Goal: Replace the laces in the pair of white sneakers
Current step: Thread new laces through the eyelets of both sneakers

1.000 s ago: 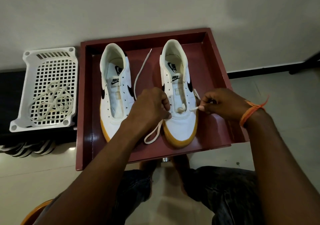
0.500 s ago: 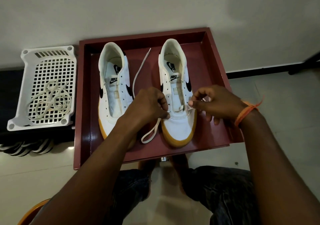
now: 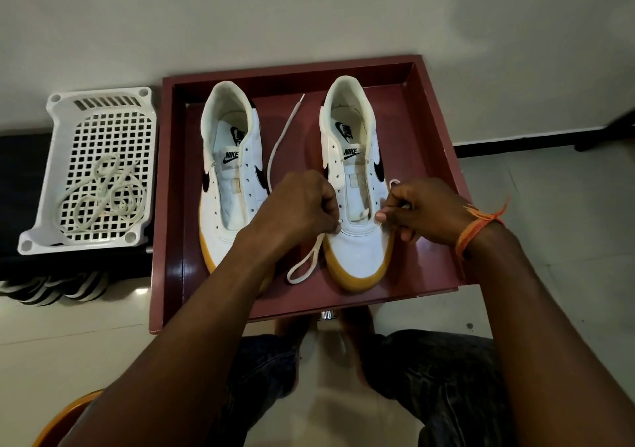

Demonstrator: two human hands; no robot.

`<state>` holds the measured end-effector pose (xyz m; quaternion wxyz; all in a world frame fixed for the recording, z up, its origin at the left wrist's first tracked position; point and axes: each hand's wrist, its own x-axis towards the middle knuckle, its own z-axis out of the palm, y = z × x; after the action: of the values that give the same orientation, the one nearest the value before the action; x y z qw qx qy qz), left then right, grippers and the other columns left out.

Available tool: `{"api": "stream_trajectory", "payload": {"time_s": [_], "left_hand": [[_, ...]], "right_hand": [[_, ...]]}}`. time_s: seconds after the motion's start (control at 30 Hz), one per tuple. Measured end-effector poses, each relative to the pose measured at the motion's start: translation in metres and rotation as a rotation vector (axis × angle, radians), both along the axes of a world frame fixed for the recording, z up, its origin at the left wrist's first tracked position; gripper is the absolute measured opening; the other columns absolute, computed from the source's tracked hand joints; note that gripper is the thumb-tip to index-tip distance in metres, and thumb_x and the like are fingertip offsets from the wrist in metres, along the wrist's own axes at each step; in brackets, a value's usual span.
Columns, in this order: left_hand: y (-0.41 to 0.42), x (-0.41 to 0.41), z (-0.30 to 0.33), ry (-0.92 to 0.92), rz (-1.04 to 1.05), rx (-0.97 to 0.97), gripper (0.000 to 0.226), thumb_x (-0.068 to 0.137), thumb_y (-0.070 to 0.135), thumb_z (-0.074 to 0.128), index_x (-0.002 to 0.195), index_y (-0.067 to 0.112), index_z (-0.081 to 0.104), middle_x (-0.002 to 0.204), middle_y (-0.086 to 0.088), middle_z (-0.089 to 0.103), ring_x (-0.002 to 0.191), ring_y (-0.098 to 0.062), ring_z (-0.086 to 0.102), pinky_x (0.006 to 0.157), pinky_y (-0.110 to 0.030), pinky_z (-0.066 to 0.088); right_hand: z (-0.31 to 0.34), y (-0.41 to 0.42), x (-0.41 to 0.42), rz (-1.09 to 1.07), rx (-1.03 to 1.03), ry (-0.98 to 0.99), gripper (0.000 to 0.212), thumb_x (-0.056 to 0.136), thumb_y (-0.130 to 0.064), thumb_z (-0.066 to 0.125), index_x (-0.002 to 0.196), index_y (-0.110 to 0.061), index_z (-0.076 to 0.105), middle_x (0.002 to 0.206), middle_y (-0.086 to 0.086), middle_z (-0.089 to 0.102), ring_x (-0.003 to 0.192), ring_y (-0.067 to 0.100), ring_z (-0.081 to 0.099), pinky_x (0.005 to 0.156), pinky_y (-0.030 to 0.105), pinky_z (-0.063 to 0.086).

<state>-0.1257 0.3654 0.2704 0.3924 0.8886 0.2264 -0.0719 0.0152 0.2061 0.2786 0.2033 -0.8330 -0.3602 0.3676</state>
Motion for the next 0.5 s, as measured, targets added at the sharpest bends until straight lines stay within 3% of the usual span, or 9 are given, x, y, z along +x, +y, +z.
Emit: {"api": "stream_trajectory", "payload": {"time_s": [0.07, 0.13, 0.2, 0.3, 0.4, 0.5], "left_hand": [[0.002, -0.001, -0.001, 0.006, -0.031, 0.034, 0.008, 0.071, 0.015, 0.084, 0.071, 0.013, 0.076, 0.068, 0.006, 0.070, 0.064, -0.004, 0.064, 0.061, -0.023, 0.052], [0.004, -0.002, -0.001, 0.005, -0.070, 0.085, 0.007, 0.073, 0.017, 0.082, 0.070, 0.014, 0.076, 0.068, 0.005, 0.070, 0.064, -0.006, 0.064, 0.061, -0.028, 0.052], [0.004, -0.003, -0.001, -0.004, -0.081, 0.134, 0.008, 0.073, 0.018, 0.082, 0.070, 0.014, 0.076, 0.067, 0.007, 0.067, 0.064, -0.006, 0.063, 0.060, -0.029, 0.052], [0.001, -0.002, 0.004, -0.008, -0.084, 0.165, 0.008, 0.072, 0.020, 0.082, 0.071, 0.016, 0.076, 0.065, 0.013, 0.061, 0.065, -0.006, 0.060, 0.060, -0.026, 0.048], [0.000, -0.001, 0.004, 0.012, -0.113, 0.103, 0.008, 0.072, 0.020, 0.084, 0.071, 0.016, 0.077, 0.068, 0.009, 0.068, 0.064, -0.005, 0.062, 0.059, -0.023, 0.047], [0.002, -0.001, 0.003, 0.035, -0.089, 0.010, 0.008, 0.073, 0.018, 0.084, 0.073, 0.013, 0.077, 0.063, 0.011, 0.066, 0.060, 0.003, 0.060, 0.055, -0.009, 0.040]], "right_hand": [[0.000, -0.005, 0.006, 0.000, 0.000, -0.008, 0.022, 0.089, -0.021, 0.071, 0.072, -0.011, 0.062, 0.059, 0.004, 0.064, 0.052, 0.017, 0.066, 0.061, 0.036, 0.061], [0.001, -0.010, 0.012, -0.024, 0.002, -0.007, 0.022, 0.089, -0.020, 0.071, 0.071, -0.010, 0.063, 0.058, 0.002, 0.064, 0.050, 0.016, 0.066, 0.059, 0.035, 0.060], [0.004, -0.016, 0.017, -0.063, -0.002, 0.004, 0.023, 0.089, -0.020, 0.071, 0.069, -0.011, 0.063, 0.052, -0.002, 0.062, 0.046, 0.012, 0.063, 0.048, 0.023, 0.054], [0.009, -0.023, 0.022, -0.075, -0.028, 0.030, 0.025, 0.090, -0.022, 0.068, 0.069, -0.008, 0.063, 0.043, -0.006, 0.058, 0.037, 0.005, 0.055, 0.039, 0.012, 0.040], [0.009, -0.026, 0.024, -0.082, -0.048, 0.033, 0.026, 0.090, -0.024, 0.069, 0.069, -0.010, 0.063, 0.044, -0.006, 0.059, 0.038, 0.005, 0.055, 0.040, 0.015, 0.043], [0.008, -0.024, 0.022, -0.090, -0.055, 0.038, 0.018, 0.089, -0.023, 0.070, 0.077, -0.010, 0.067, 0.057, -0.002, 0.064, 0.045, 0.007, 0.062, 0.043, 0.024, 0.051]]}}
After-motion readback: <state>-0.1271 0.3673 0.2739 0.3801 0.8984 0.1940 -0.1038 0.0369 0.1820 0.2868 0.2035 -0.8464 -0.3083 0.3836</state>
